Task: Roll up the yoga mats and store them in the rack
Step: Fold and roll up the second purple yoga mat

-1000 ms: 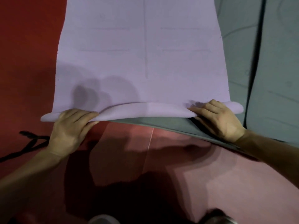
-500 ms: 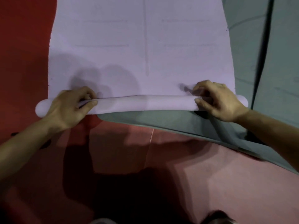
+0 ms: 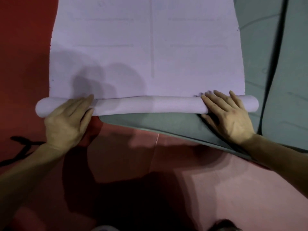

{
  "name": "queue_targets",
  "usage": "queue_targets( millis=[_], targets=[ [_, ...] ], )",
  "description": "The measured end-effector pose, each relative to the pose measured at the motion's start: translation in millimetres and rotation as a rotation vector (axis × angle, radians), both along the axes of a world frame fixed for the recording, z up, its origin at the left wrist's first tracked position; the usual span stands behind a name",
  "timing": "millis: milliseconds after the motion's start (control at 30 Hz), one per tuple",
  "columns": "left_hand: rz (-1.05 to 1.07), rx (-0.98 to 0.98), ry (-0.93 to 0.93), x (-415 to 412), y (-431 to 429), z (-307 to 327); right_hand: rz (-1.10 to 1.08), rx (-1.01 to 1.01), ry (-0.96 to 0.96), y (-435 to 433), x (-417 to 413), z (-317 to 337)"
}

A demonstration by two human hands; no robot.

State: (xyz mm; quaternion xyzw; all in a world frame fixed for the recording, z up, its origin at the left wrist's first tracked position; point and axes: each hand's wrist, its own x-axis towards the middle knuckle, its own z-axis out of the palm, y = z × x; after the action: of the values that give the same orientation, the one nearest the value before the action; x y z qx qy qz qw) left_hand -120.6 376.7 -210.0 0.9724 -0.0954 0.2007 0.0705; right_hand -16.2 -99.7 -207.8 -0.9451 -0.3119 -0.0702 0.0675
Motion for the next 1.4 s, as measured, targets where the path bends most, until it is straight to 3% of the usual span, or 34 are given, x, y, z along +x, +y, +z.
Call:
queue_targets(
  millis=[167, 467, 667, 933, 1233, 1400],
  targets=[
    [-0.129, 0.052, 0.181, 2.6, 17.1, -1.8, 0.094, 0.036, 0.109, -3.2, 25.3, 5.3],
    [-0.088, -0.039, 0.079, 38.2, 18.6, 11.0, 0.045, 0.028, 0.174, 3.2, 42.4, 25.2],
    [-0.088, 0.013, 0.0, 1.4, 2.4, 15.6, 0.054, 0.032, 0.173, -4.5, 23.1, 38.1],
    [-0.118, -0.047, 0.141, -18.0, -5.5, 17.2, 0.074, 0.02, 0.274, -24.8, -2.9, 27.4],
    [-0.158, 0.006, 0.208, -1.4, -0.2, 5.8, 0.095, -0.053, 0.146, -17.7, 19.0, 20.7],
    [-0.077, 0.089, 0.152, 14.7, -1.0, 7.7, 0.014, -0.073, 0.037, -8.2, 28.6, 15.0]
  ],
)
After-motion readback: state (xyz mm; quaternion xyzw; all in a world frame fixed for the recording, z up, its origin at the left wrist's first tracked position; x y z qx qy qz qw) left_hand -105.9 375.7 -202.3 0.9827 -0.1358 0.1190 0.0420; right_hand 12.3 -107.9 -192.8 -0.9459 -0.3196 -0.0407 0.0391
